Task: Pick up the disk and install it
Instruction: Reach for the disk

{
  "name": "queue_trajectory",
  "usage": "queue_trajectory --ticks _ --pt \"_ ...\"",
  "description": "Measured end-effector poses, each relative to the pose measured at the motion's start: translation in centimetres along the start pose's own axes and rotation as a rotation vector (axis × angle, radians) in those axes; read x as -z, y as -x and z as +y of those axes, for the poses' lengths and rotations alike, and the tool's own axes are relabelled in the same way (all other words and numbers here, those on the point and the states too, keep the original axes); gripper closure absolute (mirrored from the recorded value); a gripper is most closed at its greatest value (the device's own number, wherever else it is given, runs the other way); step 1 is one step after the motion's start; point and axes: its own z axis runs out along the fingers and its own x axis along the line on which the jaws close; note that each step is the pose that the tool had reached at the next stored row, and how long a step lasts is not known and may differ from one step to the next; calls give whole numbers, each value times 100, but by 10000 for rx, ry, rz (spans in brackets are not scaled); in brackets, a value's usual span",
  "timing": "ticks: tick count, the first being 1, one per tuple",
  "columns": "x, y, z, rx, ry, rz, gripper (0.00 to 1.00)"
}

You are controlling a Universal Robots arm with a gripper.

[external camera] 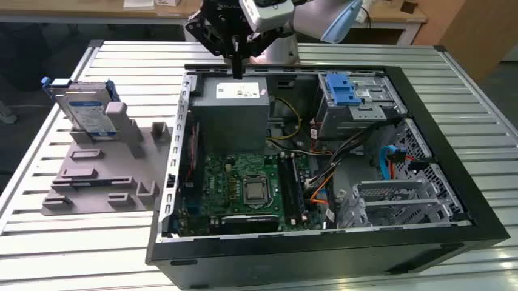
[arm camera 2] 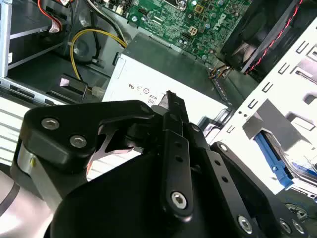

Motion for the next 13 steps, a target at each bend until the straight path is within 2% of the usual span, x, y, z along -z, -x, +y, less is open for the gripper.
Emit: queue_trajectory --ticks 13 --pt "-1 -25 -2 0 0 0 89"
